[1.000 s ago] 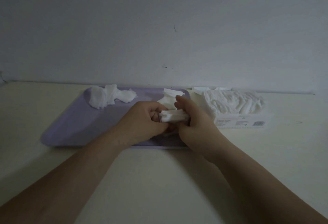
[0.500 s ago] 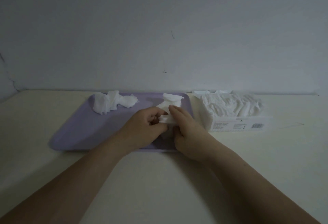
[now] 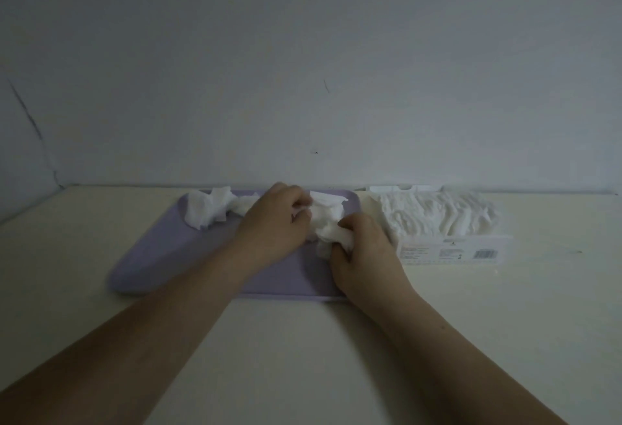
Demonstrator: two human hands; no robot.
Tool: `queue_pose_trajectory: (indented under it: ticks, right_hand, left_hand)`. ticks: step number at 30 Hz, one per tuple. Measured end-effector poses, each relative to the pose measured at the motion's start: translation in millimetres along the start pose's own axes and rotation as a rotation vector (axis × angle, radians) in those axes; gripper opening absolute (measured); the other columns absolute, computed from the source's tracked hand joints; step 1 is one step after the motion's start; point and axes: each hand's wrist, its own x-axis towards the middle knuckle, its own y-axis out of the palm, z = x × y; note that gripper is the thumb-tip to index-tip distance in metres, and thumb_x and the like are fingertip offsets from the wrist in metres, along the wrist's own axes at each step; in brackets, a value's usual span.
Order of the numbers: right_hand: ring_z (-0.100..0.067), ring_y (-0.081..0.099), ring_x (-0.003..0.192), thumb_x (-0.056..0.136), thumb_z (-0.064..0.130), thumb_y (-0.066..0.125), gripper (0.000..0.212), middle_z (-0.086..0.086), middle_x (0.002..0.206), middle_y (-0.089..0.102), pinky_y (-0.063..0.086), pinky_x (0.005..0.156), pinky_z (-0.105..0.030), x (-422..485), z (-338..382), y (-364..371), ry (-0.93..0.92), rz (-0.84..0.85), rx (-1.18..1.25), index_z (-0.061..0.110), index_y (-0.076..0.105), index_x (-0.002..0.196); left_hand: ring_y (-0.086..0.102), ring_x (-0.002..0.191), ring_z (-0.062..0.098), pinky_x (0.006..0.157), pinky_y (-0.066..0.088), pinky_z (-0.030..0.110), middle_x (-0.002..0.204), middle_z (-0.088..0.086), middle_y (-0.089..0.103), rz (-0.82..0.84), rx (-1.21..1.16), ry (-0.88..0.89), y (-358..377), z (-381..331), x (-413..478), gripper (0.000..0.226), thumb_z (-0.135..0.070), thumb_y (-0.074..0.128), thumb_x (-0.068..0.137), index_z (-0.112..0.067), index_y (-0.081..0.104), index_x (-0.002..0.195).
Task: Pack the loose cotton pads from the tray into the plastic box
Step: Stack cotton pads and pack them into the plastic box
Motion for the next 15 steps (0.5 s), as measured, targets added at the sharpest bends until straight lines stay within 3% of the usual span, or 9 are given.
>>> queue_pose_trajectory:
  ticks: [3, 5, 7, 10, 15]
  right_hand:
    - [-0.033, 0.061, 0.101, 0.092, 0.011, 0.056, 0.024, -0.008, 0.109, 0.065, 0.049, 0.082, -0.041, -0.5, -0.7, -0.2, 0.034, -0.007, 0.063, 0.012, 0.054, 0.116]
    - [-0.033, 0.061, 0.104, 0.094, 0.01, 0.054, 0.026, -0.007, 0.109, 0.067, 0.048, 0.081, -0.038, 1.0, -3.9, -0.6, 0.065, -0.004, 0.098, 0.013, 0.052, 0.121]
    - [-0.032, 0.061, 0.106, 0.096, 0.009, 0.053, 0.028, -0.005, 0.107, 0.065, 0.044, 0.079, -0.033, 1.1, -4.8, 0.0, 0.087, 0.007, 0.12, 0.014, 0.052, 0.123]
    - [-0.028, 0.057, 0.109, 0.096, 0.009, 0.053, 0.027, 0.005, 0.101, 0.056, 0.036, 0.075, -0.027, 2.4, -7.5, 0.3, 0.096, 0.005, 0.129, 0.015, 0.052, 0.123]
    - [-0.023, 0.054, 0.098, 0.094, 0.009, 0.054, 0.023, 0.009, 0.096, 0.055, 0.034, 0.074, -0.027, 3.8, -9.2, 1.7, 0.093, -0.009, 0.144, 0.02, 0.051, 0.114]
  left_hand:
    - [0.043, 0.141, 0.026, 0.117, 0.037, 0.041, 0.158, 0.002, 0.041, 0.148, 0.123, 0.05, 6.1, 2.3, 21.4, 0.056, -0.014, 0.06, 0.092, -0.022, 0.05, 0.147]
    - [0.033, 0.151, 0.022, 0.124, 0.027, 0.036, 0.165, 0.001, 0.034, 0.264, 0.097, 0.076, 12.6, -0.3, 27.6, 0.063, -0.012, 0.057, 0.094, -0.022, 0.041, 0.154]
    - [0.045, 0.143, 0.02, 0.116, 0.032, 0.026, 0.157, 0.001, 0.048, 0.31, 0.057, 0.074, 18.6, 0.9, 26.6, 0.055, -0.011, 0.053, 0.097, -0.022, 0.046, 0.151]
    - [0.063, 0.122, 0.02, 0.101, 0.047, 0.028, 0.135, -0.002, 0.068, 0.227, 0.006, 0.092, 20.5, 3.8, 20.1, 0.041, -0.017, 0.055, 0.094, -0.025, 0.062, 0.134]
    - [0.068, 0.082, 0.005, 0.074, 0.055, 0.029, 0.09, -0.016, 0.074, 0.221, -0.114, 0.028, 8.7, 13.7, 9.6, 0.025, -0.028, 0.063, 0.078, -0.038, 0.068, 0.1]
